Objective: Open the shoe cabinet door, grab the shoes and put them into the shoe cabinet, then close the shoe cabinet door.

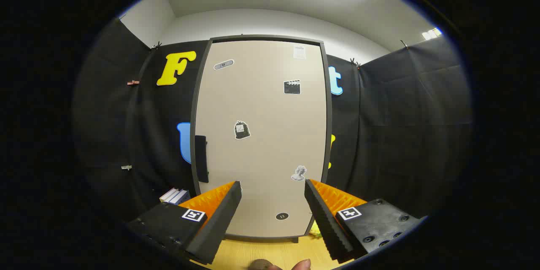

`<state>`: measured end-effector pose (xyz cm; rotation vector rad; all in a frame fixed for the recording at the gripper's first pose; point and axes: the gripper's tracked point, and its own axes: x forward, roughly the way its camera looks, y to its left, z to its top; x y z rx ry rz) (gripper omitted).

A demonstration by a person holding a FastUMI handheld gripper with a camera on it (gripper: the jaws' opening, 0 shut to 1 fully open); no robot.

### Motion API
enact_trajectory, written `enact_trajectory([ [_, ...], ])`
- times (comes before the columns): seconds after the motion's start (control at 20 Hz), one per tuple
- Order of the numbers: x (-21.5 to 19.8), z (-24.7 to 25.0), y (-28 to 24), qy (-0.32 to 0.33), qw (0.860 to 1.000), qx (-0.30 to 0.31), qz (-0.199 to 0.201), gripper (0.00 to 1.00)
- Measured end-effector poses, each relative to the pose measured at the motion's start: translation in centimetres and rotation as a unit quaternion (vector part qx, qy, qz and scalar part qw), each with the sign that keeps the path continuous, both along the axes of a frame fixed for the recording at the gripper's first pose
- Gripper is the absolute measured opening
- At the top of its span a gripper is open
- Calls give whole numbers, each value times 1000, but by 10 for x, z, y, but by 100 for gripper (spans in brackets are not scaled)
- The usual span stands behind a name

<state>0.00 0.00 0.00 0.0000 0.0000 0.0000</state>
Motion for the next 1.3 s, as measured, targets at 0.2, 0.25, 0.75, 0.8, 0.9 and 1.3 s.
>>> enact_trajectory([
  [0.2,-3,1,-2,-1,1000,-1,-4,98],
  [0.25,-4,0,-3,0,1000,-1,-5,98],
  [0.75,-5,-7,-2,11,1000,0,-13,98],
  [0.8,-6,-7,-1,13,1000,0,-12,98],
  [0.9,-6,-7,2,13,1000,1,-11,98],
  [1.3,-1,6,28,4,1000,20,-11,98],
])
